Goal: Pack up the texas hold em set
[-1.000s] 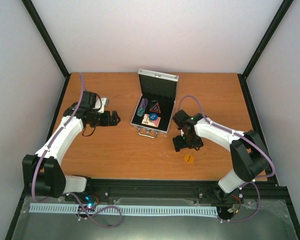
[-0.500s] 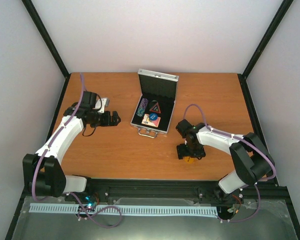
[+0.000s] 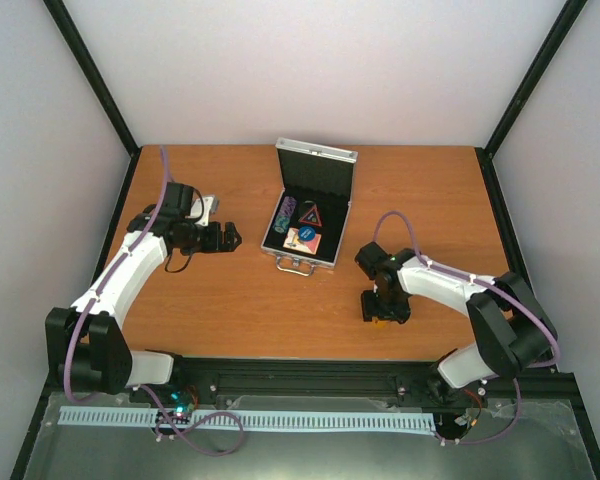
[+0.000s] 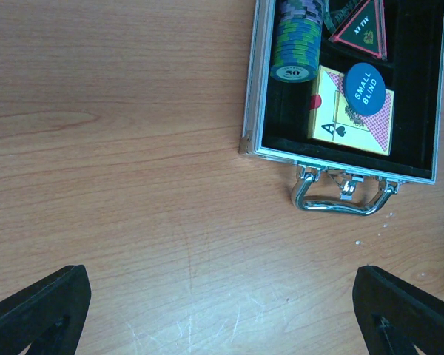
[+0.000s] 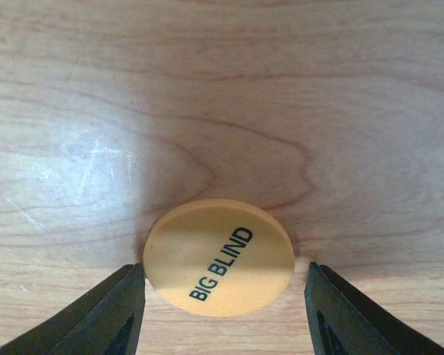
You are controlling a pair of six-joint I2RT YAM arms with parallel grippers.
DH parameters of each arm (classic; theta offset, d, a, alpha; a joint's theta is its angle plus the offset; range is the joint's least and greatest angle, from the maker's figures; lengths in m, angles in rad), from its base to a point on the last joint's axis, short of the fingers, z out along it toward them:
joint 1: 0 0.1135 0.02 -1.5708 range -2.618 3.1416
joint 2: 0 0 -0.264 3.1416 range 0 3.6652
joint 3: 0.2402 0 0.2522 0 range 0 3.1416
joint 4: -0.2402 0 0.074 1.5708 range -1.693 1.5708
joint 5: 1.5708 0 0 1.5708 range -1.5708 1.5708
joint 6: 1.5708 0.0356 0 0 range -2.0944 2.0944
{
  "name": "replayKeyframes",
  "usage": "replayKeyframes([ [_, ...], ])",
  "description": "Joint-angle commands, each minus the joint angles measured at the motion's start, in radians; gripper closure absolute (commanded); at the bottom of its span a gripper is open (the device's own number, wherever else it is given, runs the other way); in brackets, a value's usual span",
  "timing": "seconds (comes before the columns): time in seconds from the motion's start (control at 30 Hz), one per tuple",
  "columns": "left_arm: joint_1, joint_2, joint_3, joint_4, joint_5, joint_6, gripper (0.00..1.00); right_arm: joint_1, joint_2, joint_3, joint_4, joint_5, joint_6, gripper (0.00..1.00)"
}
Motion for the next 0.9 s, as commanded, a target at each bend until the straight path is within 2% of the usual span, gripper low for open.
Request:
replayKeyframes([
  [0.0, 0.005, -0.007, 0.009, 0.013, 0.01, 0.009, 0.0, 0.002, -0.01, -0.017, -0.006, -0.018, 0.024, 0.39],
  [0.1, 0.005, -0.008, 0.006, 0.016, 0.012, 0.008, 0.0, 0.002, 0.019, -0.008, 0.005, -0.013, 0.014, 0.39],
  [0.3, 0.005, -0.014, 0.009, 0.011, 0.002, 0.011, 0.0, 0.003, 0.036, 0.021, -0.002, 0.001, 0.006, 0.47],
  [0.47, 0.005, -0.01, 0.011, 0.014, 0.003, 0.01, 0.0, 0.003, 0.063, 0.102, -0.032, 0.036, -0.014, 0.5],
  [0.67, 0.005, -0.008, 0.022, 0.016, 0.003, 0.013, 0.0, 0.003, 0.109, 0.326, -0.091, 0.059, -0.043, 0.5],
  [0.87, 0.004, -0.015, 0.017, 0.021, 0.001, 0.012, 0.0, -0.001, 0.294, 0.599, -0.081, 0.055, -0.1, 0.5],
])
